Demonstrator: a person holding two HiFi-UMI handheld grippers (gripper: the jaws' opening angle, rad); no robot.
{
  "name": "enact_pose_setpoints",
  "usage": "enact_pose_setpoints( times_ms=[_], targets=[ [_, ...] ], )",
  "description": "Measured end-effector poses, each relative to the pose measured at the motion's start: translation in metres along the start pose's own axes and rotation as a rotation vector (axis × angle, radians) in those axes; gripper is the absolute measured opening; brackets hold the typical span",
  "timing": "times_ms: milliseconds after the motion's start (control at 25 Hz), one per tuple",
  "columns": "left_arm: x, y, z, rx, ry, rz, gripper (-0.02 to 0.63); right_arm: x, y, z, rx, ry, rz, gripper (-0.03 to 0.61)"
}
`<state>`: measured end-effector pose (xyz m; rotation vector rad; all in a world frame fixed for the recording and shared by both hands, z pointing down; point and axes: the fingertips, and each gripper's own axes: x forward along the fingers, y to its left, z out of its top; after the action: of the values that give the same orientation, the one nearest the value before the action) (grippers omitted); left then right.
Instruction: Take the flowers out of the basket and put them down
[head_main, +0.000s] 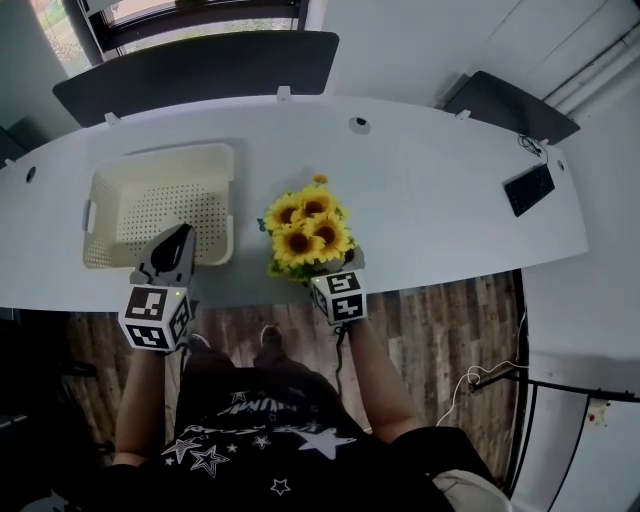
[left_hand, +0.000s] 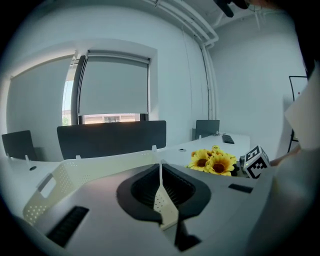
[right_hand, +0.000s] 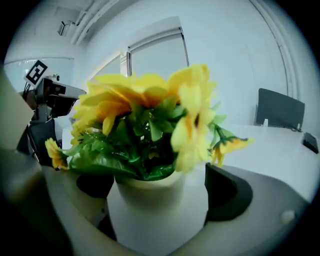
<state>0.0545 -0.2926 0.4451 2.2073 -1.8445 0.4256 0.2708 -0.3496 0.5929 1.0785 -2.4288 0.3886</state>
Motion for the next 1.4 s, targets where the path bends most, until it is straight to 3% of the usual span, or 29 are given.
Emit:
enact_pose_setpoints(
  times_ms=[160, 440, 960, 1200, 1320, 1400],
  targets=[
    [-0.011, -0.003, -0.003, -0.019, -0.011, -0.019, 0.023, -0.013, -0.002, 0.007, 0.016, -0.046, -0.030, 0.535],
    [-0.031, -0.008, -0.004, -0.042, -0.042, -0.079, 0.023, -0.043, -0.006, 0.008, 0.088, -0.109, -0.162, 0.509],
    [-0.121, 0.023, -0.034, -0.074, -0.048, -0.159, 0.023, -0.091, 0.097, 0.023, 0.109, -0.187, -0.223, 0.442],
    [-0.169, 0.032, -0.056, -0.080, -0.058, -0.190, 0.023, -0.114, 0.156, 0.027, 0.133, -0.229, -0.231, 0.305],
    [-0.194, 0.035, -0.066, -0.084, -0.063, -0.212, 0.023, -0.129, 0.187, 0.032, 0.079, -0.255, -0.267, 0.166],
    [-0.209, 0.037, -0.075, -0.084, -0.063, -0.229, 0.023, -0.137, 0.211, 0.036, 0.043, -0.280, -0.265, 0.115]
  ],
)
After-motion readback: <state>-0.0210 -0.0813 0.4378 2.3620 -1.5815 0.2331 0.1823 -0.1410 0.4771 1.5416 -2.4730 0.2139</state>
